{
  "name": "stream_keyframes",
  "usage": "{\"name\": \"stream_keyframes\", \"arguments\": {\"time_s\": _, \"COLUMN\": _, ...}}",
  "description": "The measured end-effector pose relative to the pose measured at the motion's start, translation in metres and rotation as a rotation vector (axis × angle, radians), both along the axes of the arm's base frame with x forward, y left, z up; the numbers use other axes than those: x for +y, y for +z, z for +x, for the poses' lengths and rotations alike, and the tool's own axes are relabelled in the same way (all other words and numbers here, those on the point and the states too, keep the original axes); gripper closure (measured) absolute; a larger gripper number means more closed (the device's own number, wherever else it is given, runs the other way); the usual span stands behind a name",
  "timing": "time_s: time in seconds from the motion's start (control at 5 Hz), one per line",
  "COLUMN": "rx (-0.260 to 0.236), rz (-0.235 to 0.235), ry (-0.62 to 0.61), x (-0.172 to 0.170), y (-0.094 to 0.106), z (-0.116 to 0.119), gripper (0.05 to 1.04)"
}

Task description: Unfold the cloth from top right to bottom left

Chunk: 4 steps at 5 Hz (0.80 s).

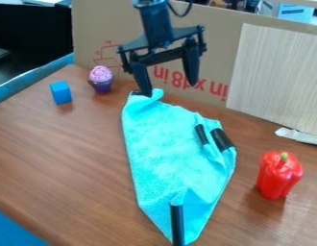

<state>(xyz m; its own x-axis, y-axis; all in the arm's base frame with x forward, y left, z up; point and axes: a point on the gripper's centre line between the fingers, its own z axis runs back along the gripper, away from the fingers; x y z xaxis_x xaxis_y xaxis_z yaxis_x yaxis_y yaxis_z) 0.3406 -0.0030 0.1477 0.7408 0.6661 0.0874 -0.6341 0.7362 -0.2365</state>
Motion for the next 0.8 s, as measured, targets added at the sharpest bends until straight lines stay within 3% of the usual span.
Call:
{"name": "stream_keyframes", "arguments": {"time_s": 0.4, "rx": -0.113, "rz": 0.019, "ry": -0.038, "x": -0.001, "y": -0.036, "z": 0.018, "gripper": 0.084}}
{"name": "stream_keyframes", "arguments": {"time_s": 0.8, "rx": -0.065, "rz": 0.076, "ry": -0.058, "x": -0.016, "y": -0.073, "z": 0.044, "gripper": 0.084}}
